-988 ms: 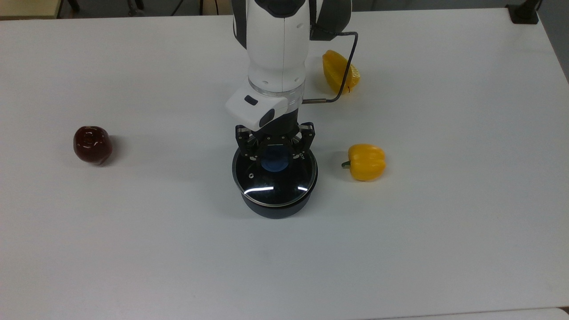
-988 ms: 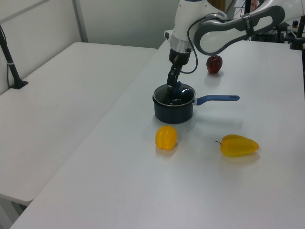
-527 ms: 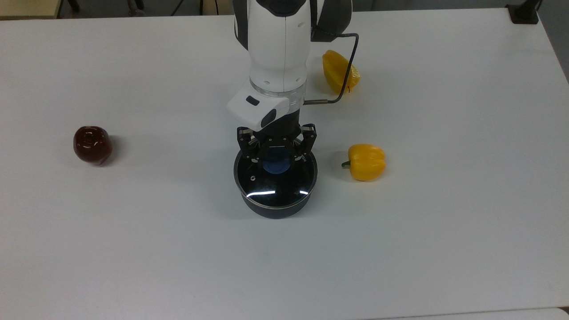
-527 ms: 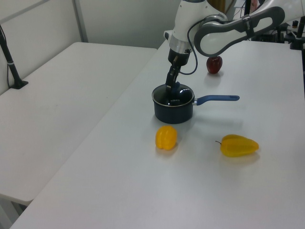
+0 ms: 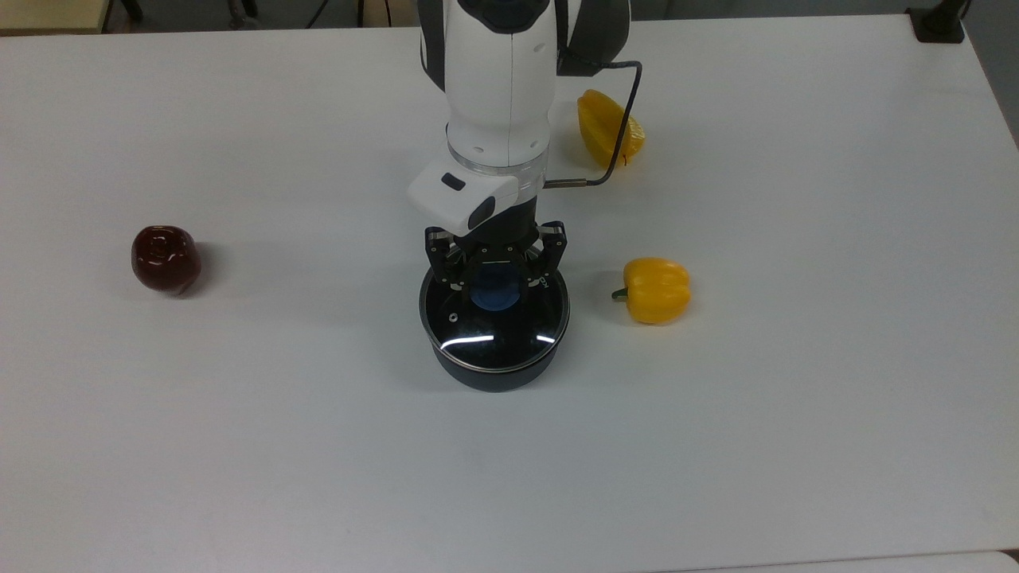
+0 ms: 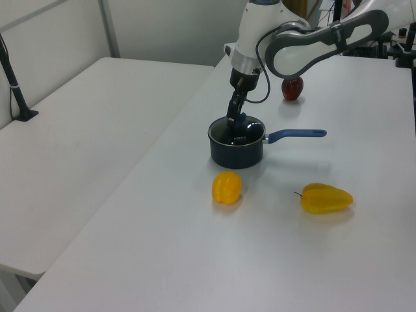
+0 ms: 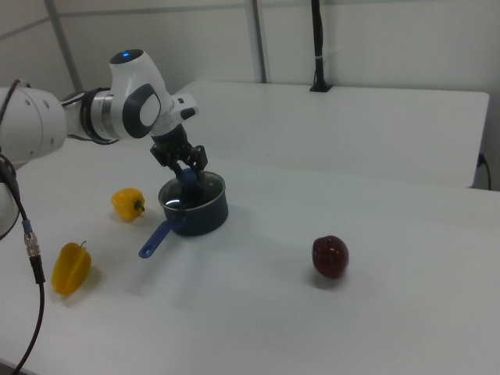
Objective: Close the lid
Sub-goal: 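Open the gripper and raise it away from the lid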
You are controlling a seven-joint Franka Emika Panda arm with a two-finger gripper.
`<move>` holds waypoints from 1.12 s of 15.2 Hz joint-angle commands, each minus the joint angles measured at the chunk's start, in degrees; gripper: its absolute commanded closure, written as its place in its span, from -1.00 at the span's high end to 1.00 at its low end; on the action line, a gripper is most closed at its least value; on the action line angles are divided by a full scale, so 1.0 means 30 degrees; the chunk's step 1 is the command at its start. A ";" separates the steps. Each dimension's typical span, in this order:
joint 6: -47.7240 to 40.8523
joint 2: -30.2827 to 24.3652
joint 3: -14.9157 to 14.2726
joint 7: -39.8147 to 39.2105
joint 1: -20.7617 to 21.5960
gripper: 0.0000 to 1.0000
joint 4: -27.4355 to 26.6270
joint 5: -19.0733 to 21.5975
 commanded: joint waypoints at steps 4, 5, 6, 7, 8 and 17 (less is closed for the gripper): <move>-0.1364 -0.1584 -0.0090 0.1182 0.0178 1.00 -0.0791 -0.0518; -0.2562 -0.2139 -0.0061 0.1182 0.0178 1.00 -0.0791 -0.0518; -0.3821 -0.2783 -0.0061 0.1182 0.0178 1.00 -0.0849 -0.0489; -0.5023 -0.3398 -0.0090 0.1182 0.0149 1.00 -0.1053 -0.0517; -0.5934 -0.4043 -0.0090 0.1182 0.0120 1.00 -0.1287 -0.0518; -1.1800 -0.9554 -0.0236 0.0860 -0.1489 1.00 -0.3780 -0.0372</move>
